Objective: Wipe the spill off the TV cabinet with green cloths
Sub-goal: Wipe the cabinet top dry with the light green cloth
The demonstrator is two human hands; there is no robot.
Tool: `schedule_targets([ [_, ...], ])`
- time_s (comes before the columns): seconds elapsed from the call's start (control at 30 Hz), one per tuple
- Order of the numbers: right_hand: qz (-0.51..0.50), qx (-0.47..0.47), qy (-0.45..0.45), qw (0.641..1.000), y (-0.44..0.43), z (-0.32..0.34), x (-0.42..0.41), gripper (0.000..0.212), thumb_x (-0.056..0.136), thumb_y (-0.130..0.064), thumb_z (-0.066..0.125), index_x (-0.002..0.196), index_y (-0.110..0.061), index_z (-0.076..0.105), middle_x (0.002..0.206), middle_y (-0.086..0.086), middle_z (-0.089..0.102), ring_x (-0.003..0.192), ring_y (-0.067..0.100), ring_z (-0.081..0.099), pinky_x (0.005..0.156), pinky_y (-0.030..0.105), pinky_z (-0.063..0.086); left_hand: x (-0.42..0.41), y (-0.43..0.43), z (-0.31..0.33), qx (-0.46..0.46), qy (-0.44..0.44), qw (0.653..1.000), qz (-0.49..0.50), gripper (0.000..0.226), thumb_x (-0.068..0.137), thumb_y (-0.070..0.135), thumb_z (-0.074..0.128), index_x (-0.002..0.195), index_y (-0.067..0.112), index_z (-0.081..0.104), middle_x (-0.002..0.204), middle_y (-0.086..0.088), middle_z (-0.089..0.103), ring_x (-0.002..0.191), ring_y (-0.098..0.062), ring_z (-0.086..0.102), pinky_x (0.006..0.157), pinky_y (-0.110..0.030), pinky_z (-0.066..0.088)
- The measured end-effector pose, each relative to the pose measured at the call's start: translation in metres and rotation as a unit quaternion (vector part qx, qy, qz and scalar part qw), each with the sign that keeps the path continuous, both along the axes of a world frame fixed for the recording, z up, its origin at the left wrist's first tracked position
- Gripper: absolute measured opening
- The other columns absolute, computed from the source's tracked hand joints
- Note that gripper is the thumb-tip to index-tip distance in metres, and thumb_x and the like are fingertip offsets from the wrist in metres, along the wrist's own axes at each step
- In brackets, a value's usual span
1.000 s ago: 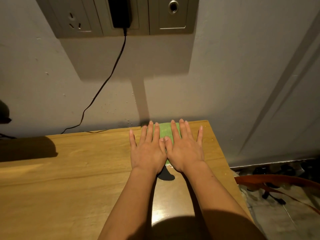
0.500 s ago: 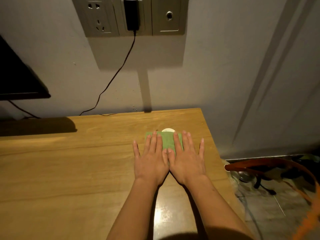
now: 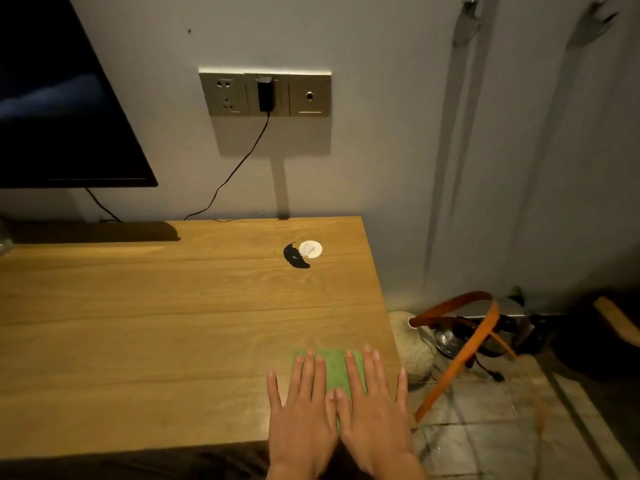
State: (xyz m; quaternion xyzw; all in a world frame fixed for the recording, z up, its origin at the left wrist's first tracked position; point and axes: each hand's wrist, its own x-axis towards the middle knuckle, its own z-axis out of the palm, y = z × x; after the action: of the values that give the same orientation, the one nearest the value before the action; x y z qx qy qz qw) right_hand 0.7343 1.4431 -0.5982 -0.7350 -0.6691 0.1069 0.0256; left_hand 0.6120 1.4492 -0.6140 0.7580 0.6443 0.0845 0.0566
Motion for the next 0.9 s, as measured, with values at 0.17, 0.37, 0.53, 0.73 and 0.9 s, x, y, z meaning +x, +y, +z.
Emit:
schedule_targets([
  [0.17, -0.009, 0.015, -0.011, 1.0, -0.029, 0.007, 0.011, 0.069, 0.096, -0.05, 0.01, 0.135, -0.02, 0.059, 0.145, 0.011, 0.052, 0.139, 0.024, 0.033, 0.107, 0.059, 0.022, 0.01, -0.026, 0.0, -0.014, -0.022, 1.0, 0.012, 0.058, 0.1, 0.04, 0.007, 0.147, 0.012, 0.026, 0.157, 0.005, 0.008, 0.15, -0.008, -0.006, 0.108, -0.062, 0.025],
  [0.37, -0.026, 0.028, 0.002, 0.999, 0.001, -0.002, 0.015, 0.068, 0.097, -0.049, 0.01, 0.138, -0.019, 0.056, 0.149, 0.012, 0.046, 0.141, 0.024, 0.03, 0.107, 0.062, 0.024, 0.019, 0.007, -0.002, -0.022, -0.061, 0.998, -0.019, 0.058, 0.1, 0.041, 0.006, 0.154, 0.022, 0.003, 0.158, 0.007, 0.006, 0.145, -0.009, 0.011, 0.108, -0.064, 0.024],
  [0.53, -0.019, 0.028, 0.014, 0.999, 0.075, -0.009, 0.032, 0.062, 0.097, -0.049, 0.018, 0.147, -0.021, 0.042, 0.156, 0.011, 0.033, 0.147, 0.023, 0.022, 0.112, 0.061, 0.014, 0.037, 0.079, -0.005, -0.001, -0.039, 0.999, -0.01, 0.057, 0.1, 0.041, 0.003, 0.15, 0.025, -0.017, 0.161, 0.011, -0.009, 0.146, -0.007, -0.002, 0.113, -0.063, 0.014],
  [0.73, -0.013, 0.001, -0.003, 1.0, 0.201, -0.019, 0.056, 0.068, 0.085, -0.056, -0.017, 0.147, -0.029, -0.024, 0.159, 0.0, -0.029, 0.143, 0.015, -0.032, 0.112, 0.056, -0.024, 0.06, 0.2, 0.0, -0.024, 0.002, 1.0, -0.011, 0.056, 0.095, 0.037, 0.028, 0.141, 0.013, 0.049, 0.151, -0.002, 0.042, 0.14, -0.02, 0.039, 0.107, -0.063, 0.019],
  [0.9, -0.007, 0.012, -0.017, 1.0, 0.289, -0.024, 0.075, 0.069, 0.087, -0.056, -0.018, 0.149, -0.026, -0.022, 0.16, 0.001, -0.026, 0.146, 0.014, -0.025, 0.113, 0.054, -0.023, 0.075, 0.292, -0.009, -0.056, 0.015, 0.998, -0.01, 0.065, 0.095, 0.045, -0.001, 0.153, 0.019, 0.013, 0.162, 0.004, 0.006, 0.149, -0.016, 0.001, 0.116, -0.062, -0.002],
])
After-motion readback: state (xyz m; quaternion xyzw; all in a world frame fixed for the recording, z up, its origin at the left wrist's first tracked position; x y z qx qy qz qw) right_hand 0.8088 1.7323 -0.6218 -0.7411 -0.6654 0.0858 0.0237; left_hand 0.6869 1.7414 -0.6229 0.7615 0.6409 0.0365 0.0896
